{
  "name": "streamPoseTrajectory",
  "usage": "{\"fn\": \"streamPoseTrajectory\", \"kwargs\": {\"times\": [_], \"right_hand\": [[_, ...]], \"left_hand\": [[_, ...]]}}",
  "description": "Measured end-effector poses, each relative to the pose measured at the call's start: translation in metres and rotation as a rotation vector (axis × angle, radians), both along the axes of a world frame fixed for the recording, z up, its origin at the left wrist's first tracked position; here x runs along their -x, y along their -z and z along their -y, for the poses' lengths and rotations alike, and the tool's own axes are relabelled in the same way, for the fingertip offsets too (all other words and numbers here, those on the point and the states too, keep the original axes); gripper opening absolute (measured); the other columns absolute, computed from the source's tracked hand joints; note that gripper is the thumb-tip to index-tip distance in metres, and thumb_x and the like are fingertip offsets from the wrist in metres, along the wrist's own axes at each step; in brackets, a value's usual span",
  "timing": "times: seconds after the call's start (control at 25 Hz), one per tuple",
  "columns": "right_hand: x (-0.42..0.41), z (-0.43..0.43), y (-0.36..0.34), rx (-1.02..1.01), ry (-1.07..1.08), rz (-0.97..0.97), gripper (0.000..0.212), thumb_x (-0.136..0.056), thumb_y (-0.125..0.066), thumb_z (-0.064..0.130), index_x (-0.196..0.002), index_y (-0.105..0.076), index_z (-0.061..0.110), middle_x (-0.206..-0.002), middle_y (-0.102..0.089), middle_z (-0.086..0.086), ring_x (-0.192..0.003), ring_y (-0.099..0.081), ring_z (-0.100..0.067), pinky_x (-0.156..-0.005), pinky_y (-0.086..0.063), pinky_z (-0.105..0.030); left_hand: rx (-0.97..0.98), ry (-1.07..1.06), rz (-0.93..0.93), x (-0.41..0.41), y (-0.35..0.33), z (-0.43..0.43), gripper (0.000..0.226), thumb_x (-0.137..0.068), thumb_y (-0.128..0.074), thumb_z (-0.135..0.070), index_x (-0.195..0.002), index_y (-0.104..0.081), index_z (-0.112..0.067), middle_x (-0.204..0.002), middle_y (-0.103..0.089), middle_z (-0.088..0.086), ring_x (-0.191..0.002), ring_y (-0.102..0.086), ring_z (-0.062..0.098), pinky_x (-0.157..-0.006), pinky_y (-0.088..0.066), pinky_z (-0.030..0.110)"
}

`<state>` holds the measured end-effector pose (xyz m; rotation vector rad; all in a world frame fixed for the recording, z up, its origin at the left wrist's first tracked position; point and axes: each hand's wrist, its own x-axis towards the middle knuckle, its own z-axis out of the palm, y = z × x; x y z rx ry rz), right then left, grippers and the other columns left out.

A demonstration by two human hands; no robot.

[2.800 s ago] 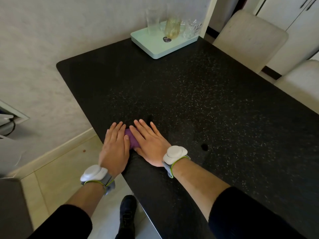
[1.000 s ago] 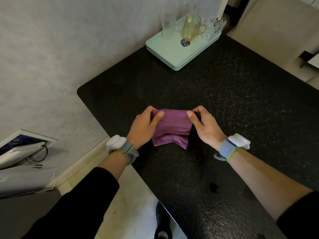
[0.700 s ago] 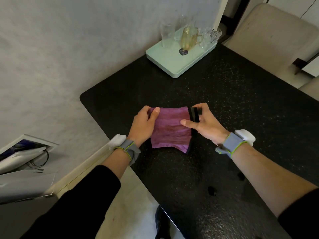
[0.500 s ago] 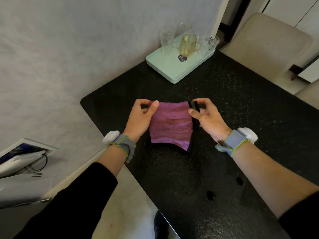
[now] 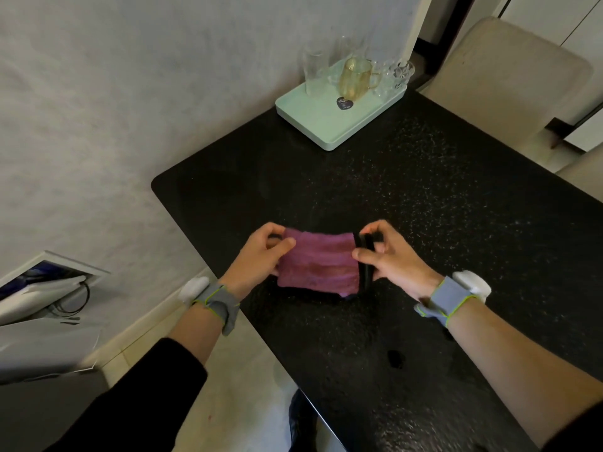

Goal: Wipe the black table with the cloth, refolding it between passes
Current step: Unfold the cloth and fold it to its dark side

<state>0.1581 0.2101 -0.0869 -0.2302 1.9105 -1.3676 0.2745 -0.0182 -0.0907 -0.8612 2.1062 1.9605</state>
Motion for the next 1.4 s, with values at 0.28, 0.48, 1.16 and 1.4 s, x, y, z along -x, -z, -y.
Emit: {"fn": "streamPoseTrajectory", "kwargs": {"times": [0.28,0.48,1.16,1.4], "right_hand": [[-0.047,-0.048,0.034,-0.158,-0.498,-0.201,0.027,-0.082,-0.069,0.002,-0.076,-0.048,0.018,-0.072,-0.056,0.009,-0.065,-0.050,-0.010,-0.059,-0.042,-0.031],[-0.089,-0.070,0.057,-0.225,-0.712,-0.472,0.025,-0.073,-0.063,0.000,-0.069,-0.050,0.021,-0.120,-0.060,0.008,-0.122,-0.052,-0.001,-0.094,-0.042,-0.020],[-0.151,-0.097,0.073,-0.358,-0.643,-0.736,0.036,-0.087,-0.067,0.030,-0.118,-0.051,0.036,-0.112,-0.052,0.007,-0.102,-0.057,-0.015,-0.084,-0.050,-0.033],[-0.162,-0.114,0.063,-0.309,-0.682,-0.659,0.018,-0.082,-0.072,0.031,-0.091,-0.057,0.034,-0.093,-0.057,0.017,-0.078,-0.055,-0.005,-0.073,-0.048,-0.029]], "left_hand": [[-0.044,0.483,0.064,-0.068,0.029,-0.014,0.013,-0.099,-0.054,-0.008,-0.102,-0.045,-0.017,-0.089,-0.052,0.004,-0.084,-0.048,0.017,-0.082,-0.045,0.037],[0.377,0.801,0.054,-0.106,0.046,-0.040,0.035,-0.080,-0.067,-0.010,-0.083,-0.046,-0.037,-0.143,-0.050,-0.002,-0.133,-0.042,0.009,-0.108,-0.037,0.031],[0.568,0.702,-0.102,-0.176,0.067,-0.108,0.025,-0.078,-0.070,-0.009,-0.091,-0.067,-0.030,-0.093,-0.061,-0.014,-0.087,-0.047,-0.001,-0.078,-0.034,0.009],[0.577,0.736,-0.030,-0.188,0.073,-0.108,0.026,-0.076,-0.062,-0.010,-0.089,-0.063,-0.032,-0.094,-0.058,-0.016,-0.093,-0.047,0.003,-0.087,-0.045,0.027]]}}
